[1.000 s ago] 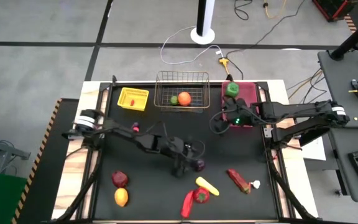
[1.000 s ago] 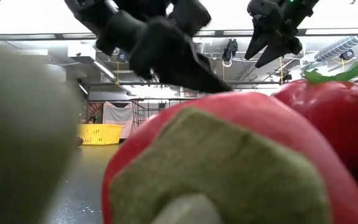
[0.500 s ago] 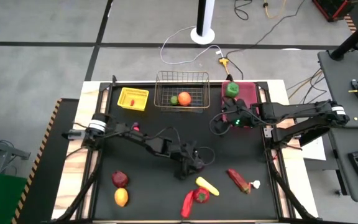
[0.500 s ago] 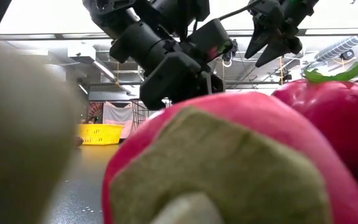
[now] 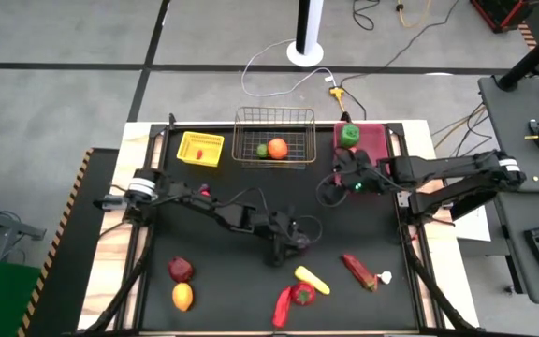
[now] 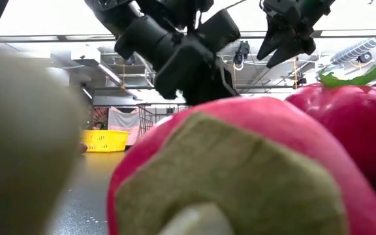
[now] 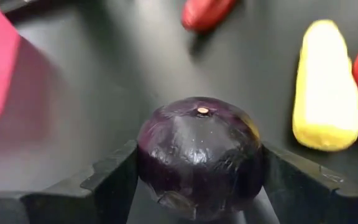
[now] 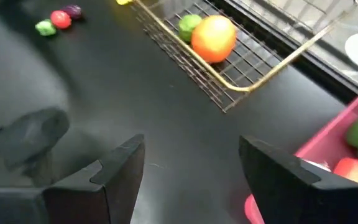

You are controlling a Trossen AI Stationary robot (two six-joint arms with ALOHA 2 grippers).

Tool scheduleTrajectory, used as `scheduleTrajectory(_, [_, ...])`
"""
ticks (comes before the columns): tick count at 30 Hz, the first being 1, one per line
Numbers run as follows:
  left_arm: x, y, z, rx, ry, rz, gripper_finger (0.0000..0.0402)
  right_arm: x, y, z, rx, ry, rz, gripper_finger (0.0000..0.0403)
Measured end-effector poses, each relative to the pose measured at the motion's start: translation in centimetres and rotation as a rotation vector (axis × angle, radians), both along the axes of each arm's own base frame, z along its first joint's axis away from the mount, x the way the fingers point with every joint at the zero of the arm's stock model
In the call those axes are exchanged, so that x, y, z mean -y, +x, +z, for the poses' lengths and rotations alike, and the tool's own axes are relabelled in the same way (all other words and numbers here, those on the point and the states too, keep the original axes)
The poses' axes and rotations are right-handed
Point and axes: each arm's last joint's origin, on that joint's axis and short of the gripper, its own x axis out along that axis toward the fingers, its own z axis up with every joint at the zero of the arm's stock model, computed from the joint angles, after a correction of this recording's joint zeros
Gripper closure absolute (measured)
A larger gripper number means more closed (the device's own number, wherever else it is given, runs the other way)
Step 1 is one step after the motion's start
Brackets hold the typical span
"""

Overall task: Sort produce into baskets
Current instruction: Put the large purple onion into the pink bin

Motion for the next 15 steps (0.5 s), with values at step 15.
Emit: scheduleTrajectory(15, [-1.9,-7.8,5.9,0.351,0.084,0.208,0.0120,-4.8,1.3,-0.5,0.258,0.106,0.155,0.0129])
